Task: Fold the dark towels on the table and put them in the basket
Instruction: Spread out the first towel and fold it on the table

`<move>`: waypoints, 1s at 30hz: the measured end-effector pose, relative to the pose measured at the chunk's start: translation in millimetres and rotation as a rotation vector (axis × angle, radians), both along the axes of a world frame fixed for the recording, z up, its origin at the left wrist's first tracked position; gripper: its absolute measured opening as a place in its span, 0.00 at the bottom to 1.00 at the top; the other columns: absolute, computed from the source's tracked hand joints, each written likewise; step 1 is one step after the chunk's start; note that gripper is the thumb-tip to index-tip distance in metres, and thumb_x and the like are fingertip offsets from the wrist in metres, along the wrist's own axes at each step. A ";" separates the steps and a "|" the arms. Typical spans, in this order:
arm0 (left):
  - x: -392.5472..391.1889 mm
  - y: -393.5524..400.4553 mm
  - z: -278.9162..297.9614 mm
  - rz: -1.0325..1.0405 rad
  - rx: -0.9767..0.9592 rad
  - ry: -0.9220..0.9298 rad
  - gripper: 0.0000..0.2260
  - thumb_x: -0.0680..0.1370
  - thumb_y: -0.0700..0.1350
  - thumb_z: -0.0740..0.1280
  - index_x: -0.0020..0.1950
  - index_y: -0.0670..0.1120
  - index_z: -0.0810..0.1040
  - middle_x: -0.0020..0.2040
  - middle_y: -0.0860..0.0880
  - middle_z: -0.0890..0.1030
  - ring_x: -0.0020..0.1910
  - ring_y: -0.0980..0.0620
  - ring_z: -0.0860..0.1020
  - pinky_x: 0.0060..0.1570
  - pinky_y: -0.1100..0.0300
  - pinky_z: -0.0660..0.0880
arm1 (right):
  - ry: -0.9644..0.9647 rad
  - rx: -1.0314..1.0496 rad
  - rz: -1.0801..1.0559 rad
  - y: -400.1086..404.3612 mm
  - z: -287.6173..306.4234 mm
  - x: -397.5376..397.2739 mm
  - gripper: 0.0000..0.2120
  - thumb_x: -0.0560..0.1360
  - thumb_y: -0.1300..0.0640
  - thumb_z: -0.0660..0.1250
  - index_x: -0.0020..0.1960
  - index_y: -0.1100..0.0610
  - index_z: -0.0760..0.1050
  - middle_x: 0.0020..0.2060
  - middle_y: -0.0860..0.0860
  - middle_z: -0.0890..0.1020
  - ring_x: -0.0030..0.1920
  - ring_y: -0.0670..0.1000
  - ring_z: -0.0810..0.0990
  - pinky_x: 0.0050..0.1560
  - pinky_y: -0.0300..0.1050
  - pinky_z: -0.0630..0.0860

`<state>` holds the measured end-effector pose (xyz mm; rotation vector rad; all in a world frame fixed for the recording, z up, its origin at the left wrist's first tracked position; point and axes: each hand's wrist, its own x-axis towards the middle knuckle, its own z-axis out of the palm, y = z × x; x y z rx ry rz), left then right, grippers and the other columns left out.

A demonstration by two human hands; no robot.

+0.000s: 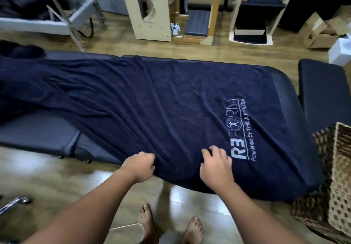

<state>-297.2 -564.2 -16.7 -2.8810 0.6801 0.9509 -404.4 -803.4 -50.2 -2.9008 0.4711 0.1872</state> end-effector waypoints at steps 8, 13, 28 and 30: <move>48.2 122.2 15.1 0.160 0.016 -0.180 0.04 0.81 0.46 0.58 0.53 0.47 0.70 0.58 0.45 0.75 0.57 0.41 0.78 0.53 0.48 0.76 | 0.004 0.004 0.295 105.1 12.5 60.6 0.16 0.62 0.53 0.79 0.48 0.51 0.81 0.50 0.51 0.80 0.48 0.56 0.79 0.44 0.54 0.76; 104.8 192.6 13.2 0.181 0.083 -0.281 0.17 0.76 0.40 0.62 0.65 0.48 0.68 0.60 0.46 0.69 0.61 0.43 0.71 0.51 0.48 0.76 | 0.109 0.038 0.455 176.8 21.0 108.9 0.13 0.80 0.48 0.64 0.63 0.49 0.75 0.57 0.48 0.76 0.58 0.55 0.73 0.56 0.52 0.71; 219.1 292.4 15.9 -0.092 0.058 0.000 0.15 0.76 0.48 0.67 0.61 0.45 0.73 0.58 0.43 0.81 0.57 0.40 0.79 0.53 0.52 0.72 | 0.491 0.169 0.561 320.3 34.8 198.8 0.22 0.73 0.57 0.60 0.66 0.45 0.64 0.53 0.53 0.80 0.51 0.60 0.79 0.46 0.51 0.77; 218.9 305.6 27.3 0.022 0.121 0.404 0.20 0.75 0.54 0.72 0.61 0.43 0.77 0.53 0.44 0.82 0.50 0.43 0.80 0.46 0.54 0.75 | 0.614 0.182 0.691 325.5 45.8 206.3 0.12 0.73 0.52 0.60 0.57 0.46 0.69 0.47 0.54 0.81 0.47 0.60 0.79 0.43 0.52 0.77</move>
